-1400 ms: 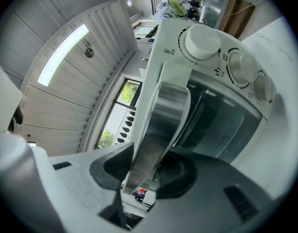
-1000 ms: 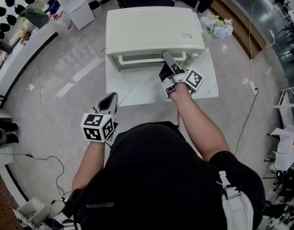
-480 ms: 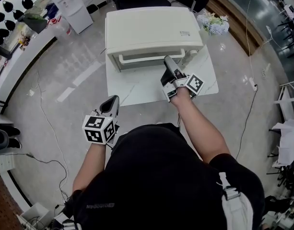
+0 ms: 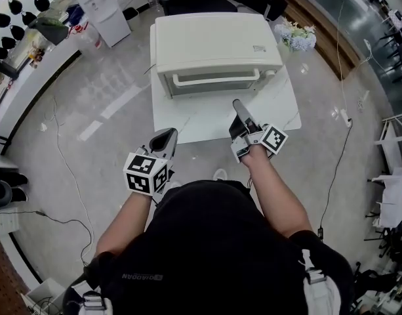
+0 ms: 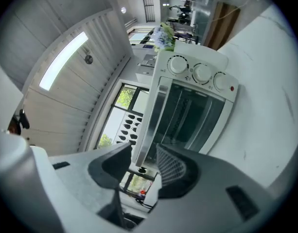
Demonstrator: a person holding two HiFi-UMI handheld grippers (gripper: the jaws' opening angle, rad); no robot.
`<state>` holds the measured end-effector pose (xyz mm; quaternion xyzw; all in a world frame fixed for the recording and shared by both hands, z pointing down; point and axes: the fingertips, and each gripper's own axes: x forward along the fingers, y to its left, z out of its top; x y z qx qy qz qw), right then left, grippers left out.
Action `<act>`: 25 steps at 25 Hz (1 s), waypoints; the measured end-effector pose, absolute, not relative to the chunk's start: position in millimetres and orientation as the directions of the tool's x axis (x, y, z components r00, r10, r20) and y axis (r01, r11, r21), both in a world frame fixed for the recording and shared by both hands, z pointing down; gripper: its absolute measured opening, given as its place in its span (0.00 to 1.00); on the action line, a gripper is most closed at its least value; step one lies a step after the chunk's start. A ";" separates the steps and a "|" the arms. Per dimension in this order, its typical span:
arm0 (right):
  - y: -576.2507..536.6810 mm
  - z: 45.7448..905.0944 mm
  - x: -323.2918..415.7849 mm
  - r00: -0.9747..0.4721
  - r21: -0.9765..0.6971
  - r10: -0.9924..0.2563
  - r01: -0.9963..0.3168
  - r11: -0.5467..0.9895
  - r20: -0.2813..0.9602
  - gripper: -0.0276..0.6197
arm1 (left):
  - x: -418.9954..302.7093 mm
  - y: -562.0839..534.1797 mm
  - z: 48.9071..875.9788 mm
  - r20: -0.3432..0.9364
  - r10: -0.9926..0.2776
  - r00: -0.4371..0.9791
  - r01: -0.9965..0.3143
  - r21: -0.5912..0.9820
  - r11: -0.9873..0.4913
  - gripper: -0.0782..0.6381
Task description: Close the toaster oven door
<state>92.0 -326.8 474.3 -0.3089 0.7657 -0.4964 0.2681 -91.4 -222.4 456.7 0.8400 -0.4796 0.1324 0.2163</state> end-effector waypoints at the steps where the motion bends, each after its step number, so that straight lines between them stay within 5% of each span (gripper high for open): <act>1: -319.9 470.9 89.2 -0.676 -0.906 -0.732 -0.251 0.340 -0.087 0.26 | -90.9 -222.0 455.3 0.426 -0.747 0.511 -0.860 0.238 -0.452 0.11; 6: -292.5 453.4 71.7 -0.722 -0.825 -0.690 -0.360 0.436 -0.050 0.05 | -88.5 -220.4 455.0 0.420 -0.735 0.532 -0.846 0.245 -0.473 0.11; 17: -255.0 440.6 61.6 -0.740 -0.530 -0.654 -0.622 0.576 0.158 0.05 | -78.4 -217.1 449.3 0.395 -0.744 0.539 -0.842 0.219 -0.493 0.11; 25: -230.9 429.9 57.1 -0.742 -0.274 -0.629 -0.670 0.690 0.231 0.05 | -68.2 -211.6 455.3 0.424 -0.717 0.553 -0.828 0.185 -0.530 0.11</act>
